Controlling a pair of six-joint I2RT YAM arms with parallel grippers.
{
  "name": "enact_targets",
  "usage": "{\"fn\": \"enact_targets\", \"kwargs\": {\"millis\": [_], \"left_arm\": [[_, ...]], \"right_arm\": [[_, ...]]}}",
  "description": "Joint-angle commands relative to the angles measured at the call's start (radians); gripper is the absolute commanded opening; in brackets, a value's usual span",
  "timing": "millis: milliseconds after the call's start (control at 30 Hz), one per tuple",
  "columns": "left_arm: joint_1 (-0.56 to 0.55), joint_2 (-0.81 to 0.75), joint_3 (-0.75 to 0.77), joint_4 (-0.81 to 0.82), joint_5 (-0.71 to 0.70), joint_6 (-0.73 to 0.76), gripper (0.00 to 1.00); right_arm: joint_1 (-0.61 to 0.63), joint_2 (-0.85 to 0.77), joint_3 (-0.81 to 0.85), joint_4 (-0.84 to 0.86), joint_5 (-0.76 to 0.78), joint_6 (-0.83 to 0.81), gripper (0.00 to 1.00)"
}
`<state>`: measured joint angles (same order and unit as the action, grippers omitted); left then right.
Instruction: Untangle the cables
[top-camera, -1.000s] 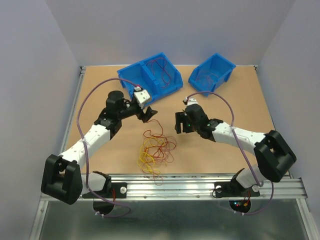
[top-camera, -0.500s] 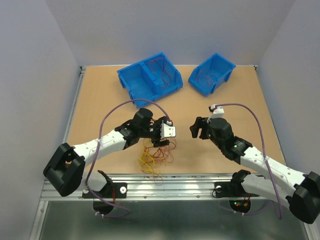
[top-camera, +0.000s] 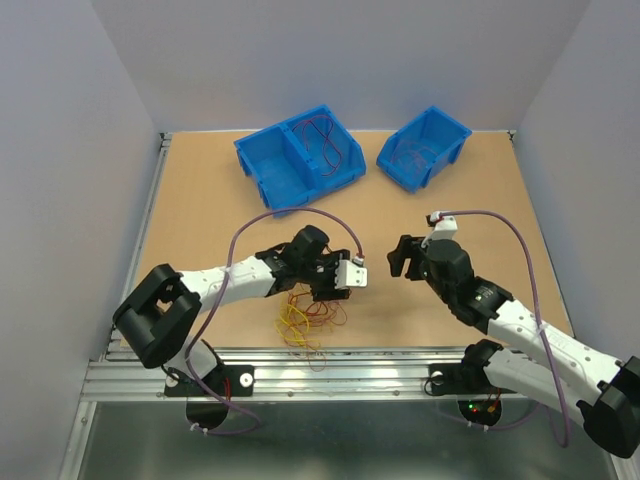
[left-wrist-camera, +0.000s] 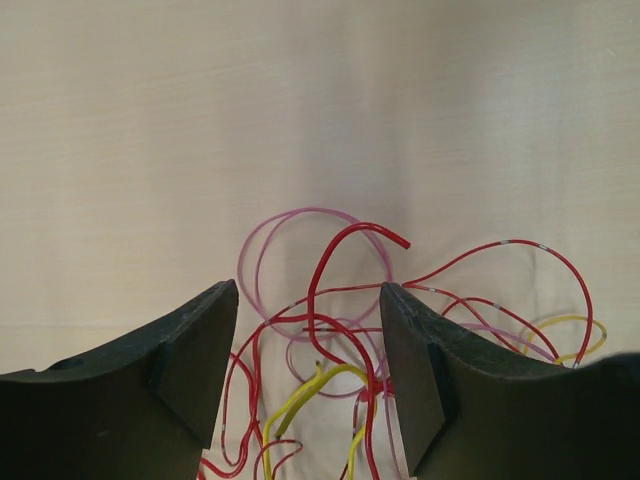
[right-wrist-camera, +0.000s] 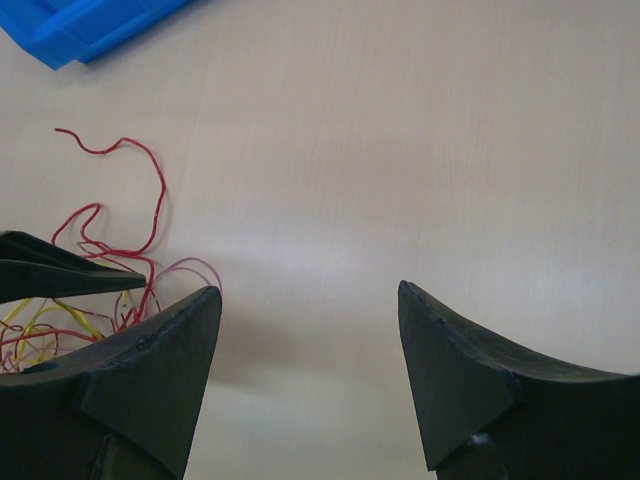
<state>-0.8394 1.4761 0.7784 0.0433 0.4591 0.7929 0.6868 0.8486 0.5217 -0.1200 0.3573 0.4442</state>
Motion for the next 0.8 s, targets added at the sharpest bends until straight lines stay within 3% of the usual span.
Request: {"fn": "enact_targets", "kwargs": {"millis": [0,67,100,200,367,567,767], "left_arm": [[-0.017,0.055,0.062,-0.016,-0.042,0.0,0.66],[-0.018,0.085,0.077,-0.022,-0.053,-0.009,0.56],[-0.02,0.114,0.096,-0.026,-0.059,-0.015,0.38],[-0.018,0.128,0.117,-0.03,-0.076,-0.029,0.0],[-0.001,-0.027,0.067,0.042,-0.057,-0.061,0.0],[0.033,-0.221,-0.042,0.13,-0.039,-0.083,0.0],[0.042,-0.258,-0.059,0.15,-0.039,-0.087,0.0]], "right_arm": [[0.002,-0.022,0.0,0.002,0.029,-0.002,0.76],[0.002,-0.022,0.001,0.003,0.028,-0.005,0.75],[0.002,-0.022,0.0,0.003,0.028,-0.007,0.74],[0.002,-0.028,-0.003,0.003,0.022,-0.01,0.71],[0.002,0.012,-0.009,0.045,-0.052,-0.035,0.69],[0.002,0.167,0.012,0.169,-0.21,-0.088,0.66],[0.002,0.344,0.046,0.315,-0.432,-0.145,0.65]]}}
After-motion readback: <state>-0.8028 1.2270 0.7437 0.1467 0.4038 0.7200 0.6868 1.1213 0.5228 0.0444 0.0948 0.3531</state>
